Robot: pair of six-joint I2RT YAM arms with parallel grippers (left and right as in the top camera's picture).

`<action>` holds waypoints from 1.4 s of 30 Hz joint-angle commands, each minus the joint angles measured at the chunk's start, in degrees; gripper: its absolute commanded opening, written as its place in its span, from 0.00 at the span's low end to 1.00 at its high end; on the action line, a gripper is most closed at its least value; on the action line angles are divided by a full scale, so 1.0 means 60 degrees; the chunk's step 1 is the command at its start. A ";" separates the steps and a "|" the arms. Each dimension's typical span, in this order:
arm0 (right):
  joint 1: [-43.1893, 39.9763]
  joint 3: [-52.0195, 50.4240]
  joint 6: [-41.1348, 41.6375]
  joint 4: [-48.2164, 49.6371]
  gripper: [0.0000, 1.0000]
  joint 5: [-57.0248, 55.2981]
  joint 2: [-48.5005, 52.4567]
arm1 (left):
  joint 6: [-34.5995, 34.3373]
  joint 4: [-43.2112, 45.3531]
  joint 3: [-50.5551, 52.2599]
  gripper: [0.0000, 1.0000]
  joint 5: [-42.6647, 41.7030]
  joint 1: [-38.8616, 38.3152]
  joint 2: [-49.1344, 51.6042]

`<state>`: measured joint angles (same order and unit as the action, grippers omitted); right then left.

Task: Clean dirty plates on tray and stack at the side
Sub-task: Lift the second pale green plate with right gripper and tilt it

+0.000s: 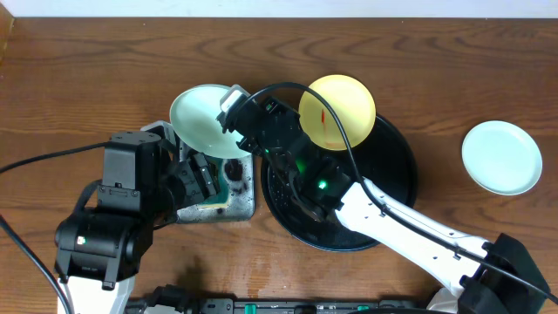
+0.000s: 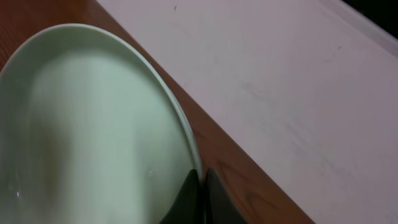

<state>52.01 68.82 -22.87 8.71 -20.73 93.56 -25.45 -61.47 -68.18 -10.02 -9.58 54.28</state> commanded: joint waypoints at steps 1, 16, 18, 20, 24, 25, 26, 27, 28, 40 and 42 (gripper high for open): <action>0.0095 0.0135 -0.0441 -0.0157 0.01 -0.0448 -0.0251 | 0.0058 -0.0004 -0.0168 0.82 -0.0004 0.0033 0.0007; 0.0506 0.0138 -0.0867 0.0076 0.01 -0.1643 -0.0273 | 0.0058 -0.0004 -0.0168 0.82 -0.0004 0.0033 0.0007; 0.0433 0.0138 -0.0729 0.0255 0.01 -0.2029 -0.0270 | 0.0058 -0.0004 -0.0168 0.82 -0.0004 0.0033 0.0007; 0.0390 0.0138 -0.0142 0.0146 0.01 -0.1548 -0.0317 | 0.0058 -0.0004 -0.0168 0.82 -0.0004 0.0033 0.0007; 0.0463 0.0138 -0.0619 -0.0069 0.01 -0.1701 -0.0317 | 0.0058 -0.0004 -0.0168 0.82 -0.0004 0.0033 0.0007; 0.0463 0.0138 -0.0594 -0.0073 0.01 -0.1749 -0.0317 | 0.0058 -0.0004 -0.0168 0.82 -0.0004 0.0033 0.0007; 0.0466 0.0138 -0.0583 -0.0073 0.01 -0.1756 -0.0317 | 0.0058 -0.0004 -0.0168 0.82 -0.0004 0.0033 0.0007; 0.0477 0.0138 -0.0583 -0.0073 0.01 -0.1756 -0.0317 | 0.0058 -0.0004 -0.0168 0.82 -0.0004 0.0033 0.0007; 0.0506 0.0138 -0.0583 -0.0073 0.01 -0.1756 -0.0317 | 0.0058 -0.0004 -0.0168 0.82 -0.0004 0.0033 0.0007; 0.0193 0.0135 0.3763 -0.2794 0.01 -0.0739 -0.0251 | 0.0058 -0.0004 -0.0168 0.82 -0.0004 0.0033 0.0007; -0.0055 0.0138 0.4641 -0.3370 0.01 -0.0736 -0.0317 | 0.0058 -0.0004 -0.0168 0.82 -0.0004 0.0033 0.0007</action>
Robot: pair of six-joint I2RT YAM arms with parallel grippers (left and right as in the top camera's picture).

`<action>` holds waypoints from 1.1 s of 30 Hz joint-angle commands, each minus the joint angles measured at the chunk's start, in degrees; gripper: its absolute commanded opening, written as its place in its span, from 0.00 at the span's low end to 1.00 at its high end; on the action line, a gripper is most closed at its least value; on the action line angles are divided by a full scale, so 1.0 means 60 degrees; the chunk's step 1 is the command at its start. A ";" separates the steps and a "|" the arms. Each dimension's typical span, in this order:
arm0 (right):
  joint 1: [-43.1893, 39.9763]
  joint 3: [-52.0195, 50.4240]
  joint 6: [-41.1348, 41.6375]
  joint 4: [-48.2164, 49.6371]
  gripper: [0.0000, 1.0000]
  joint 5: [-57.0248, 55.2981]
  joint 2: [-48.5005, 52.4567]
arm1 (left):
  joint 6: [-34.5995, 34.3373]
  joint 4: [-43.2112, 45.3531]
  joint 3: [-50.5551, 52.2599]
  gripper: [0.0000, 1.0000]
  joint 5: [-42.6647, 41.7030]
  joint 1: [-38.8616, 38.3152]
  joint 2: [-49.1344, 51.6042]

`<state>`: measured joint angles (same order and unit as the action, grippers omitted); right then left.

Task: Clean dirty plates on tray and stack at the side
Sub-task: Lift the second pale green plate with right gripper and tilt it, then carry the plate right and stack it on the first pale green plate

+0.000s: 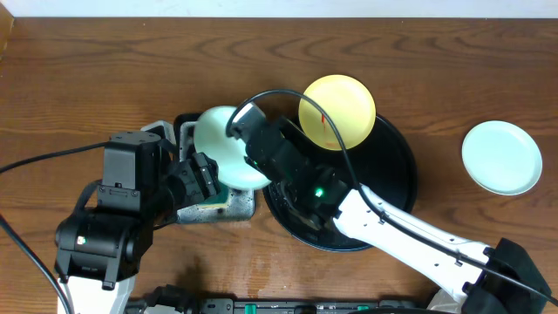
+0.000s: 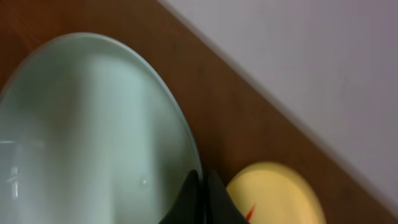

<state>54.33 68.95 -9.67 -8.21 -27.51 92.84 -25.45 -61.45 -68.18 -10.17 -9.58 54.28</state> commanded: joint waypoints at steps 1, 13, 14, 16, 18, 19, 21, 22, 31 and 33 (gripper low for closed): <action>-0.0605 0.0117 0.2907 -0.0831 0.01 0.0470 -0.0306 | 0.0058 -0.0007 -0.0168 0.82 0.0022 0.0033 0.0007; -0.7967 0.0117 0.4896 -0.4663 0.01 0.8448 -0.1231 | 0.0058 -0.0007 -0.0168 0.82 0.0022 0.0033 0.0007; -0.8735 0.0117 0.4896 -0.4860 0.01 0.8856 -0.1231 | 0.0058 -0.0007 -0.0168 0.82 0.0022 0.0033 0.0007; -1.0069 0.0117 0.4903 -0.5144 0.01 0.9158 -0.1231 | 0.0058 -0.0007 -0.0168 0.82 0.0022 0.0033 0.0007; -1.1333 0.0113 0.4903 -0.5366 0.01 0.8998 -0.1220 | 0.0058 -0.0007 -0.0168 0.82 0.0022 0.0033 0.0011; -1.1883 0.0113 0.4911 -0.5464 0.01 0.8779 -0.1220 | 0.0058 -0.0007 -0.0168 0.82 0.0022 0.0033 0.0007; -1.2885 0.0113 0.5140 -0.5672 0.01 0.7930 -0.1213 | 0.0058 -0.0007 -0.0168 0.82 0.0022 0.0033 0.0007; -1.3366 0.0113 0.5264 -0.5785 0.01 0.7399 -0.1206 | 0.0058 -0.0007 -0.0168 0.82 0.0022 0.0033 0.0007; -1.6025 -0.0073 0.5818 -0.5683 0.01 0.5574 -0.0452 | 0.0058 -0.0007 -0.0168 0.82 0.0022 0.0033 0.0007; -1.6269 -0.0073 0.5814 -0.5705 0.01 0.5552 -0.0146 | 0.0058 -0.0007 -0.0168 0.82 0.0022 0.0033 0.0007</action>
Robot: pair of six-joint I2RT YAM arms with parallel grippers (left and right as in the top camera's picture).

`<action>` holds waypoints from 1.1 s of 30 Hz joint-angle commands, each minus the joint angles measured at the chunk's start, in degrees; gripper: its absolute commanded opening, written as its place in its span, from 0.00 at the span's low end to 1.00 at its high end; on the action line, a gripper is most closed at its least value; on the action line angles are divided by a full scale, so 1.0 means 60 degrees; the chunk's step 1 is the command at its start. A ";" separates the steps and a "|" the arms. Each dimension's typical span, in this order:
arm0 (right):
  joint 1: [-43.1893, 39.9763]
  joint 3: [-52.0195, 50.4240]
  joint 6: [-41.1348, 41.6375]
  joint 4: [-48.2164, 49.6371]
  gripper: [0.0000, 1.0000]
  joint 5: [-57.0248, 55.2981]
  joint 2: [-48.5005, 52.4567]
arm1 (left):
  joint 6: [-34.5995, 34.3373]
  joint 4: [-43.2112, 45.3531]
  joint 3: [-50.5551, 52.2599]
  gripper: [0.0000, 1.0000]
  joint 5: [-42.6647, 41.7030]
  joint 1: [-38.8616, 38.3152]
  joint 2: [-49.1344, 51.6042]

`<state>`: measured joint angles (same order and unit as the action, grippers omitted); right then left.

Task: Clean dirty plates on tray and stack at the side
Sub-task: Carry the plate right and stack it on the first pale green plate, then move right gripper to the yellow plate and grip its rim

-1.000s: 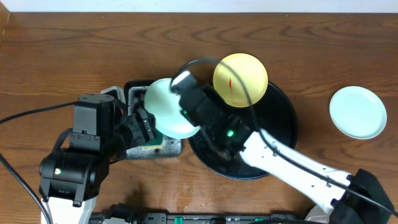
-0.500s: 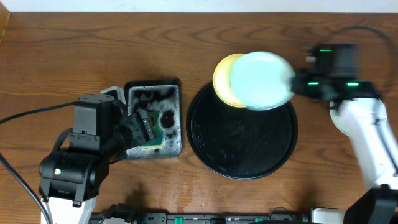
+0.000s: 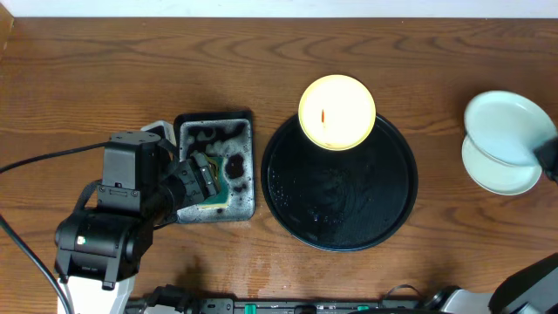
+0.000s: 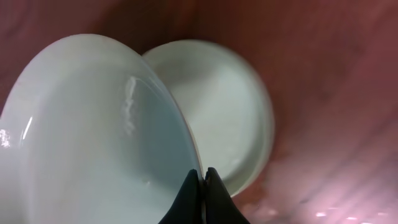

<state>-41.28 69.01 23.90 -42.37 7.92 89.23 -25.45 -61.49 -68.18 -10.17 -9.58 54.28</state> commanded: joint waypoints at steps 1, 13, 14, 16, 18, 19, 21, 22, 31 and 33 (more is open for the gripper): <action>-0.0401 -0.0084 0.0222 -0.0029 0.01 -0.0353 0.0608 | 0.0058 0.0000 -0.0168 0.82 0.0022 0.0033 0.0007; -0.0419 -0.0069 -0.0557 0.0616 0.33 -0.0171 0.1708 | 0.0058 0.0000 -0.0168 0.82 0.0022 0.0033 0.0007; -0.0415 -0.0062 -0.0692 0.0681 0.35 0.0018 0.1632 | 0.0058 0.0000 -0.0168 0.82 0.0022 0.0033 0.0007; -0.0415 -0.0047 -0.0812 0.0878 0.38 0.0838 0.1304 | 0.0058 0.0000 -0.0168 0.82 0.0022 0.0033 0.0007; -0.0361 -0.0047 -0.0889 0.1169 0.40 0.2109 0.0871 | 0.0058 0.0000 -0.0168 0.82 0.0022 0.0033 0.0007; -0.0295 -0.0047 -0.0885 0.1268 0.40 0.2714 0.0652 | 0.0058 0.0000 -0.0168 0.82 0.0022 0.0033 0.0007; -0.0044 -0.0047 -0.0878 0.1446 0.39 0.3920 0.0124 | 0.0058 0.0000 -0.0168 0.83 0.0022 0.0033 0.0007; 0.0182 -0.0047 -0.0878 0.1508 0.39 0.4299 -0.0182 | 0.0058 0.0000 -0.0168 0.83 0.0022 0.0033 0.0007; 0.4087 -0.0069 -0.2477 0.0353 0.41 0.3617 -0.1545 | 0.0058 0.0000 -0.0168 0.82 0.0022 0.0033 0.0007; 0.5257 -0.0135 -0.2685 0.0215 0.42 0.2539 -0.1392 | 0.0058 0.0000 -0.0168 0.83 0.0022 0.0033 0.0007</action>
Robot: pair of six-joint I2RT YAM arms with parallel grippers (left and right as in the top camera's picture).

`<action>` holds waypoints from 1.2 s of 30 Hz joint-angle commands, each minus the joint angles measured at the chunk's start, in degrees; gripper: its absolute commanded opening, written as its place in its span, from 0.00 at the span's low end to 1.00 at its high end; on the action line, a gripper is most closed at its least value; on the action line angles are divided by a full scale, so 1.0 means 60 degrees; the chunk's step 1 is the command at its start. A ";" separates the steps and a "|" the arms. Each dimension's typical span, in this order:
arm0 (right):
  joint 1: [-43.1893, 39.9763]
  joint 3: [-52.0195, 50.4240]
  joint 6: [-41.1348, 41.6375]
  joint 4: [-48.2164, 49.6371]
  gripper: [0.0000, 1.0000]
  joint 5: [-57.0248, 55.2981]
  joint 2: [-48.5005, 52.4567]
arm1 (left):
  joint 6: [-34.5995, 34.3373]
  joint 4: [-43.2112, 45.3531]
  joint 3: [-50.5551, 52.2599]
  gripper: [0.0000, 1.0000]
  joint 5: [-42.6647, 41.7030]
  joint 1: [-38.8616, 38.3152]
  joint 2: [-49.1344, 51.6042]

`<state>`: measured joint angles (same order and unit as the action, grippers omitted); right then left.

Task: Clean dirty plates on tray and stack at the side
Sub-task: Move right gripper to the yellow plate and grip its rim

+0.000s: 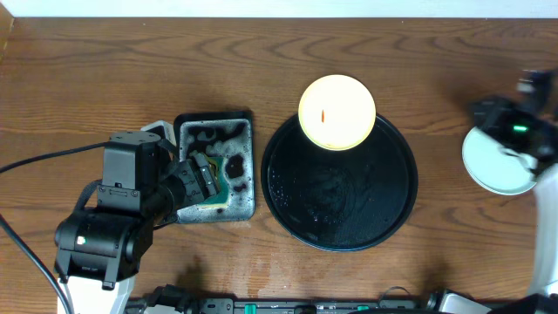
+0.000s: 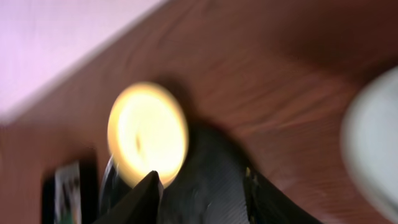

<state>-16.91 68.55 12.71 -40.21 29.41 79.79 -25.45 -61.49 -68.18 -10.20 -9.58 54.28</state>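
Observation:
A yellow plate (image 1: 336,111) with a red smear rests on the far rim of the round black tray (image 1: 340,218). Pale green plates (image 1: 495,166) lie at the table's right side. Just above and left of them my right gripper (image 1: 485,112) stands open and empty. The blurred right wrist view looks past the right gripper (image 2: 202,186) at the yellow plate (image 2: 148,134), the tray (image 2: 205,165) and a pale plate (image 2: 373,143). My left gripper (image 1: 205,177) hovers over a sponge (image 1: 228,187) in the black basin (image 1: 214,131); its hold is unclear.
The soapy black basin stands left of the tray. The left arm's body (image 1: 109,227) fills the front left corner. Bare wooden table (image 1: 131,70) runs along the back, with its far edge at the top.
My right gripper was shut on a pale green plate held tilted over the one at the right. Now it is open and empty, the plate lies there, and its camera faces the tray.
My right gripper held a pale green plate over the basin beside the left gripper's sponge. Then it had the plate tipped over the basin. Then it was at the right, over the other pale plate. Now that plate is let go there.

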 commanded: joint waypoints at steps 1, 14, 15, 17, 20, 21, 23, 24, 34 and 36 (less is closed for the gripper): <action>0.1763 -0.0102 -0.0914 -0.0142 0.42 -0.1632 0.0302 | 0.0062 0.0000 -0.0168 0.82 0.0025 0.0033 0.0007; 0.4885 -0.0135 -0.1829 0.2940 0.37 -0.5992 0.3927 | 0.0058 0.0000 -0.0168 0.82 0.0025 0.0033 0.0007; 0.4874 -0.0135 -0.1599 0.3235 0.37 -0.5996 0.4171 | 0.0058 0.0000 -0.0168 0.83 0.0025 0.0033 0.0007; 0.4870 -0.0135 -0.1384 0.3665 0.33 -0.5967 0.4557 | 0.0058 0.0000 -0.0168 0.82 0.0025 0.0033 0.0007; 0.4870 -0.0135 -0.0820 0.3814 0.25 -0.5960 0.4823 | 0.0058 0.0000 -0.0168 0.83 0.0025 0.0033 0.0007; 0.4870 -0.0135 -0.0685 0.3803 0.22 -0.5956 0.4834 | 0.0058 0.0000 -0.0168 0.82 0.0025 0.0033 0.0007; 0.4870 -0.0135 -0.0568 0.3792 0.13 -0.5960 0.4830 | 0.0058 0.0000 -0.0168 0.82 0.0025 0.0033 0.0007; 0.4870 -0.0135 -0.0550 0.3792 0.12 -0.5938 0.4830 | 0.0058 0.0000 -0.0168 0.82 0.0025 0.0033 0.0007; 0.4870 -0.0135 -0.0481 0.3803 0.38 -0.5533 0.5275 | 0.0058 0.0000 -0.0168 0.82 0.0025 0.0033 0.0007; 0.4870 -0.0135 -0.0481 0.3912 0.25 -0.5501 0.5355 | 0.0058 0.0000 -0.0168 0.82 0.0025 0.0033 0.0007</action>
<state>12.40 68.01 8.80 -17.21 -4.10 110.43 -25.45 -61.47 -68.18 -10.17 -9.58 54.28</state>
